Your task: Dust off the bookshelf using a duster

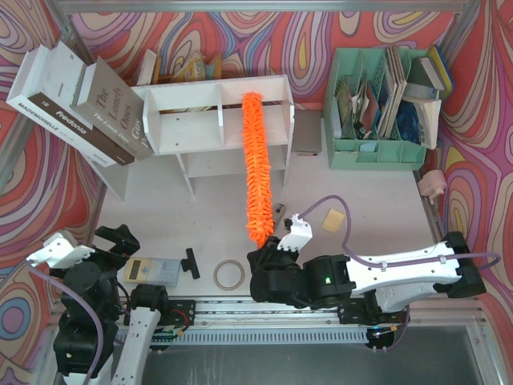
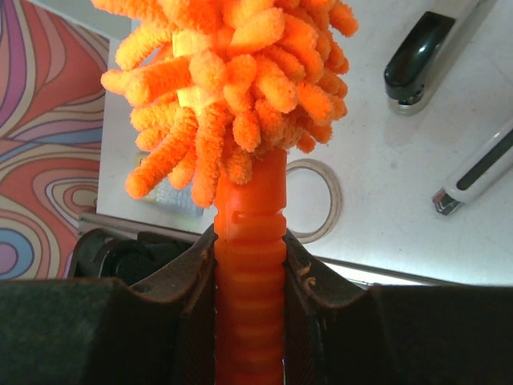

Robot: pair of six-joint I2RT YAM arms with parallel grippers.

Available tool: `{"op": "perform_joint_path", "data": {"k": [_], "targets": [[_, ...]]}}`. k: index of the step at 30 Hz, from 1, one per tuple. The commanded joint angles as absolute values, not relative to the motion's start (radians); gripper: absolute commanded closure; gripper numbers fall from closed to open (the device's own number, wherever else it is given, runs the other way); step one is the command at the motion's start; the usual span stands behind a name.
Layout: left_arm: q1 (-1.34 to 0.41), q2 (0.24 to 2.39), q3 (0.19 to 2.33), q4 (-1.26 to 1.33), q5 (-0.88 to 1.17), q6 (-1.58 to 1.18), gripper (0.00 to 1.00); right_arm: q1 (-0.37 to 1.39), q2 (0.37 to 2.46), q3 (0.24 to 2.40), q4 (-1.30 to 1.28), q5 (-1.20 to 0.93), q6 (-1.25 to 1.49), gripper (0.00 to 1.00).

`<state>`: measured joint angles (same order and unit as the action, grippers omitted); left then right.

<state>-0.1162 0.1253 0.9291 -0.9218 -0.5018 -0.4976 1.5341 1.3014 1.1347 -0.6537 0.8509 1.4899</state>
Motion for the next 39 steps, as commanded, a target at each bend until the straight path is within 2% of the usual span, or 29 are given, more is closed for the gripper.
{"op": "perform_joint_path", "data": {"k": [1, 15, 18, 23, 30, 39], "targets": [[-0.118, 0.122, 0.92, -0.926, -0.511, -0.5, 0.02, 1.536, 1.267, 1.132, -0.791, 0.96, 1.62, 1.0], [-0.118, 0.119, 0.92, -0.927, -0.514, -0.501, 0.02, 1.537, 1.296, 1.122, -0.409, 0.86, 1.252, 1.0], [-0.118, 0.12, 0.92, -0.926, -0.513, -0.5, 0.02, 1.536, 1.309, 1.143, -0.457, 0.872, 1.279, 1.0], [-0.118, 0.12, 0.92, -0.925, -0.512, -0.5, 0.02, 1.537, 1.293, 1.158, -0.716, 0.953, 1.534, 1.0], [-0.118, 0.125, 0.92, -0.923, -0.511, -0.499, 0.02, 1.537, 1.256, 1.162, -0.941, 1.006, 1.751, 1.0], [-0.118, 0.127, 0.919, -0.923, -0.51, -0.5, 0.02, 1.536, 1.227, 1.207, -0.996, 1.057, 1.751, 1.0]]}}
